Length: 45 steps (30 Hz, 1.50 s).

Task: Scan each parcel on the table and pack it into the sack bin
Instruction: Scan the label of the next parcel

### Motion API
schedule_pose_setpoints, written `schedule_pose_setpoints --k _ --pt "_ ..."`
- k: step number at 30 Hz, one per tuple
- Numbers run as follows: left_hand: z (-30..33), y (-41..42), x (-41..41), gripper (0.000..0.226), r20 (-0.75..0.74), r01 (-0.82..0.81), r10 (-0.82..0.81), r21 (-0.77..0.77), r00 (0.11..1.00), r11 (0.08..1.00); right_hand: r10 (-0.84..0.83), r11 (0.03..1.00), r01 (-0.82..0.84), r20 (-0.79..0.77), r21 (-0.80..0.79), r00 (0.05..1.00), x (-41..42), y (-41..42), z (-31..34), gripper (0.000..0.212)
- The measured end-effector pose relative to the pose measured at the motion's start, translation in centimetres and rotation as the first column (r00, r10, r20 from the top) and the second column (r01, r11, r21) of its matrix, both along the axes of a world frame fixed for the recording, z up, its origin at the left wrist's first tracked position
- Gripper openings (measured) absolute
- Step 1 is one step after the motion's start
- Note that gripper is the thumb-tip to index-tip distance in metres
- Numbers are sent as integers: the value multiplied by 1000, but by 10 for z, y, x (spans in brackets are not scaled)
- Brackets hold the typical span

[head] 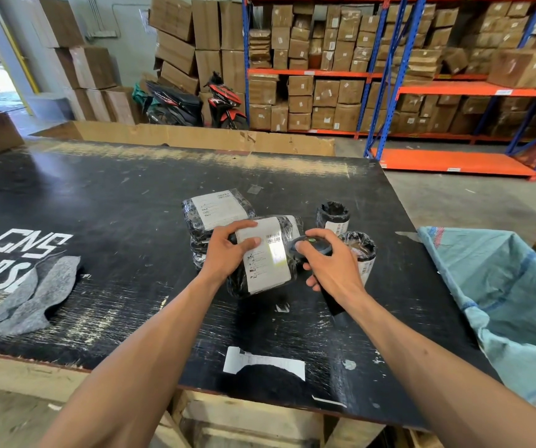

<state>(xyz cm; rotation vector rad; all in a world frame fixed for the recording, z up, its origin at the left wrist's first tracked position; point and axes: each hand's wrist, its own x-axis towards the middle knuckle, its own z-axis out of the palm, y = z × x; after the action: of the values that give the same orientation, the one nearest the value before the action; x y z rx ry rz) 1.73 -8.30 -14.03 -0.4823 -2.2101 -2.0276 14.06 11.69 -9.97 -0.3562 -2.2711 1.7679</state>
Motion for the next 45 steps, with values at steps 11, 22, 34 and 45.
schedule_pose_setpoints --k 11,22,34,45 --pt "2 -10 -5 29 -2 -67 67 24 998 997 137 986 -123 127 -115 982 4 5 -23 36" --pt "8 -2 -5 34 -39 -104 105 25 994 994 46 993 -88 417 80 908 4 3 -74 53" --pt "7 4 4 31 -26 -102 103 21 994 995 -102 771 -252 504 585 858 7 12 -61 77" --pt "65 42 -3 30 37 50 -55 129 998 990 31 944 -8 -65 330 997 -5 67 7 66"
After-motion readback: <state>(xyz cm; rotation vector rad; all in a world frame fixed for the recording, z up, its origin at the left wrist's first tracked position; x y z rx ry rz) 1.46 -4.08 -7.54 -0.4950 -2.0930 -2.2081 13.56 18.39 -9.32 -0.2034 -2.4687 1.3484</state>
